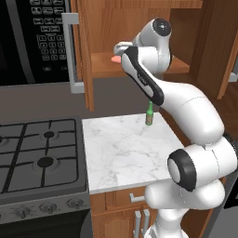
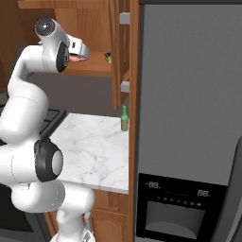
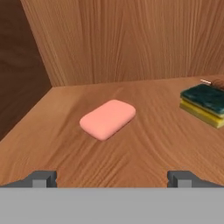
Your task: Pick the bar soap and sponge from the cabinet and place them on the counter.
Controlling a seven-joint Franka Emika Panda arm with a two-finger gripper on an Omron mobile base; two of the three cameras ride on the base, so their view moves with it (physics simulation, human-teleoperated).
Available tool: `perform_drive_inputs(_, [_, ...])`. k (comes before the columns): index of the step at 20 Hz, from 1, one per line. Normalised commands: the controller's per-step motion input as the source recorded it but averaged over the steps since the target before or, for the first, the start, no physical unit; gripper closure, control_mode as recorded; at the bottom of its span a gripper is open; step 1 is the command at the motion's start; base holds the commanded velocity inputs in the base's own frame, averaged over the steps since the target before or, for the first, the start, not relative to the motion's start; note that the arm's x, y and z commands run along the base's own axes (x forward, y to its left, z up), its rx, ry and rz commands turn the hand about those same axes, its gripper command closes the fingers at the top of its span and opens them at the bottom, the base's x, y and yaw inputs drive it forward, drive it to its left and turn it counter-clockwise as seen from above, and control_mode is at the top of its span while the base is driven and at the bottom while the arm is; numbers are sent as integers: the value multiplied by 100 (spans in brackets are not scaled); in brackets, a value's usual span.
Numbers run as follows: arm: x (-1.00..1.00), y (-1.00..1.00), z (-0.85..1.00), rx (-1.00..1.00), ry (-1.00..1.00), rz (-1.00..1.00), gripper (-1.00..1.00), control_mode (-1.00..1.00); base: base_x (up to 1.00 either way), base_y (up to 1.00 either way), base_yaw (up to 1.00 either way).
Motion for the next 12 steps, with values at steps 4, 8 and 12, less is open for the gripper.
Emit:
perform_drive_inputs(4, [19,6,0,0,2,-2,-100,-100,0,0,0])
perform_drive_inputs(8, [20,3,0,0,3,-3,-100,-100,0,0,0])
perform_drive_inputs(12, [24,5,0,0,4,-3,-100,-100,0,0,0])
